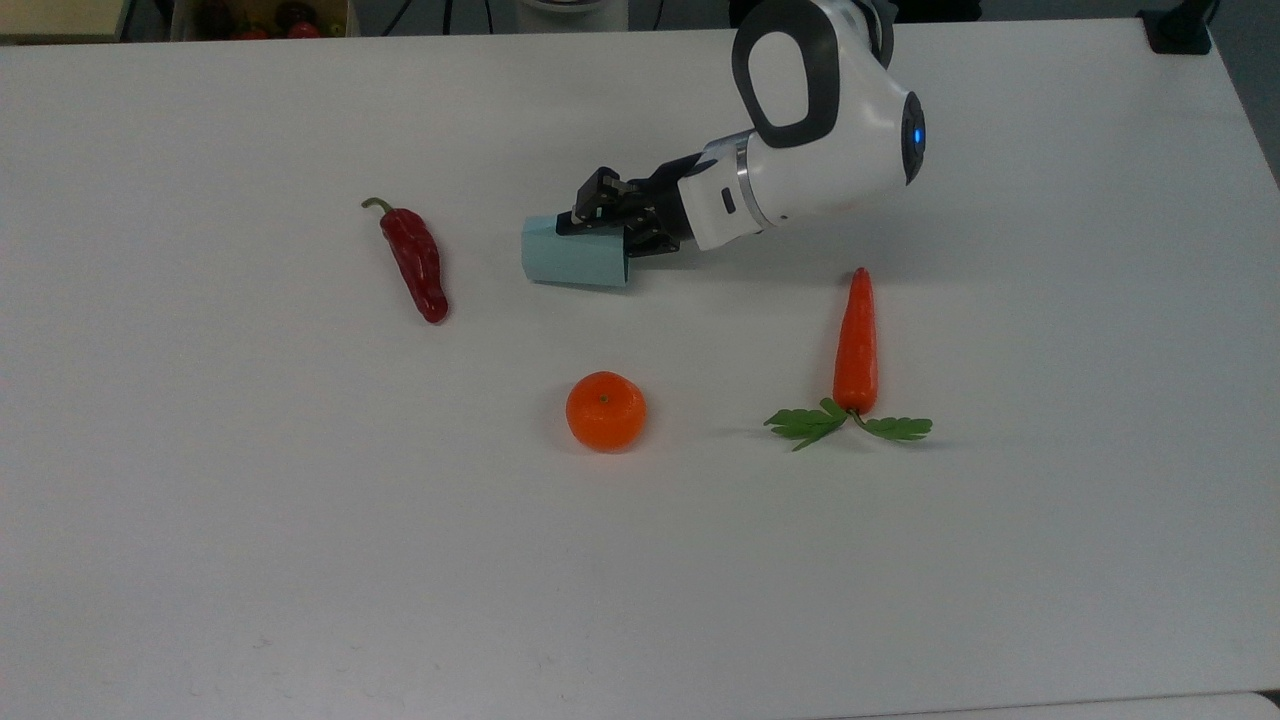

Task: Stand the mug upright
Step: 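Lower the gripper and grasp the mug at its base, then rotate the held mug upright and set it on the table, then open the gripper and lift it away from the mug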

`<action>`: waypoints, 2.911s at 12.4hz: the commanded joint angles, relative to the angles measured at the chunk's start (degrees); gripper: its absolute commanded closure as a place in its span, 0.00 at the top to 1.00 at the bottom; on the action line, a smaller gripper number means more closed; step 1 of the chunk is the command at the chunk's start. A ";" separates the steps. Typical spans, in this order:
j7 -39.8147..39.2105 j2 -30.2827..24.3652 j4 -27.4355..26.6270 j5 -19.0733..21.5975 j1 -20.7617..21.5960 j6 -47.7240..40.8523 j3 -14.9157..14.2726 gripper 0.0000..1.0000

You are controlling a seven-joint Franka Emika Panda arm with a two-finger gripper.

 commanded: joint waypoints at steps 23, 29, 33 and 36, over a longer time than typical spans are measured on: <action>-52.95 -9.76 -3.11 41.26 -14.53 27.80 -0.13 0.27; -52.44 -12.82 -2.49 42.07 -15.05 23.77 -0.30 0.92; -40.98 -20.81 -1.87 41.36 -18.47 19.72 -0.39 1.00; -37.68 -25.47 -1.87 41.36 -21.11 15.43 -0.39 1.00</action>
